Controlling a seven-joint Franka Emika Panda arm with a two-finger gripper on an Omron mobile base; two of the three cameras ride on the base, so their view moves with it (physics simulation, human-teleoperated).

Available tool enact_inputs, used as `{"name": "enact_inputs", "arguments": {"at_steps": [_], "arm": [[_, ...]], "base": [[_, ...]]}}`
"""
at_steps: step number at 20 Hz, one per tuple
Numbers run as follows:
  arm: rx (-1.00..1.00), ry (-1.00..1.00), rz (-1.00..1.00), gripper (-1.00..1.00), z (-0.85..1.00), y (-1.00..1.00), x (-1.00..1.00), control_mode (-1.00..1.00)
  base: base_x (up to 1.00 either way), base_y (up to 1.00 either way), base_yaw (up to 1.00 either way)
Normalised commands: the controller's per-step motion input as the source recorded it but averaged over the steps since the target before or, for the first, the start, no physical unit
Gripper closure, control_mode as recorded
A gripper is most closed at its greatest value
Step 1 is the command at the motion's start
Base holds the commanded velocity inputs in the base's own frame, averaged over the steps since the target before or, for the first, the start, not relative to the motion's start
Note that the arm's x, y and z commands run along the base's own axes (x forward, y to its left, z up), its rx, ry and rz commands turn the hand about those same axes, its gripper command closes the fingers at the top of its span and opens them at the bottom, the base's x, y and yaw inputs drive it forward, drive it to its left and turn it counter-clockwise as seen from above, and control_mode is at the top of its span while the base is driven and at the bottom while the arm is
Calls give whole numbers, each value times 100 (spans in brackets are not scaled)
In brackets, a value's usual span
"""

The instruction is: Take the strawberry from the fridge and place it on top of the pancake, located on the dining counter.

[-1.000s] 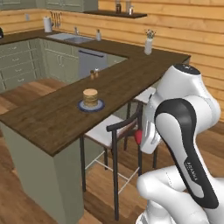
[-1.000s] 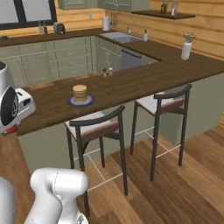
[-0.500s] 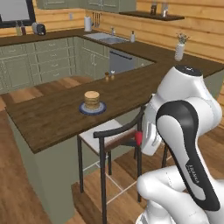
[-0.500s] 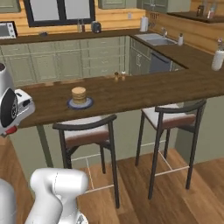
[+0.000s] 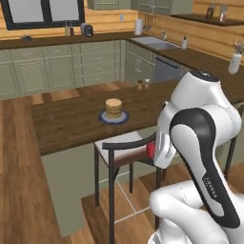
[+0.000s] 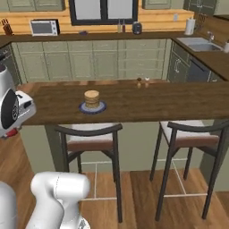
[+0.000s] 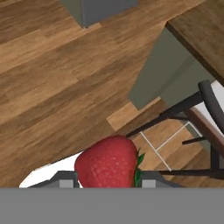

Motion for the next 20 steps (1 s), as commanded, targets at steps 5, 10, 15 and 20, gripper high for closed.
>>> {"name": "enact_inputs", "arguments": {"at_steps": [5, 10, 15, 20], "arm": [[0, 0, 0, 100, 0, 0, 0, 100], [0, 0, 0, 100, 0, 0, 0, 100], [0, 0, 0, 100, 0, 0, 0, 100], [0, 0, 0, 100, 0, 0, 0, 100]], "base": [[7, -67, 32], [27, -25, 11], [40, 0, 8], [41, 0, 13]]}}
